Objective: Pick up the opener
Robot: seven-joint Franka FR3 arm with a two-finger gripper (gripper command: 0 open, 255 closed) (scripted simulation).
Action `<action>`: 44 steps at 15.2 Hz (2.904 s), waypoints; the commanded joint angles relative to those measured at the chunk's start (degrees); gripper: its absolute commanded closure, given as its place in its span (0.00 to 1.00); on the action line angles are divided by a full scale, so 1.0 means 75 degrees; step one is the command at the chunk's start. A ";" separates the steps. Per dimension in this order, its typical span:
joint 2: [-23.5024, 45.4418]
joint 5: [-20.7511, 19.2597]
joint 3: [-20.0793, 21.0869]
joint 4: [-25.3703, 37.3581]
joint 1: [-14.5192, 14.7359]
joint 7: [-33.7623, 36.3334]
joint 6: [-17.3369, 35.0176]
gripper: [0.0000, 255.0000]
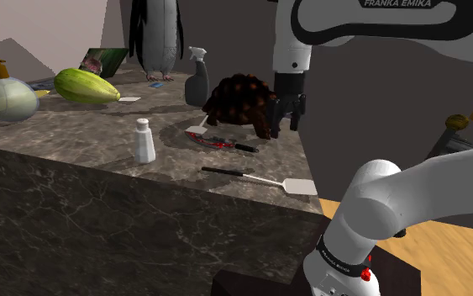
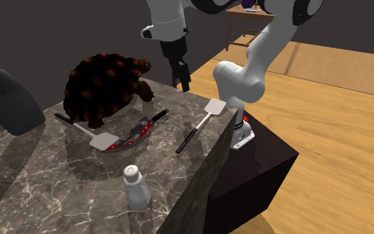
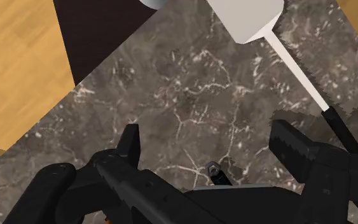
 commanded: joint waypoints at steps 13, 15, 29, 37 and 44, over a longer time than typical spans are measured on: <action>0.2750 -0.0272 0.0283 0.0956 0.0842 -0.1596 0.2823 0.00; 0.3199 -0.0320 0.0359 0.1206 0.0964 -0.1831 0.3197 0.00; 0.3516 -0.0353 0.0396 0.0671 0.0995 -0.1861 0.4102 1.00; 0.3458 -0.0347 0.0393 0.0817 0.0997 -0.1871 0.3899 1.00; 0.3315 -0.0333 0.0384 0.1416 0.0998 -0.1910 0.3158 1.00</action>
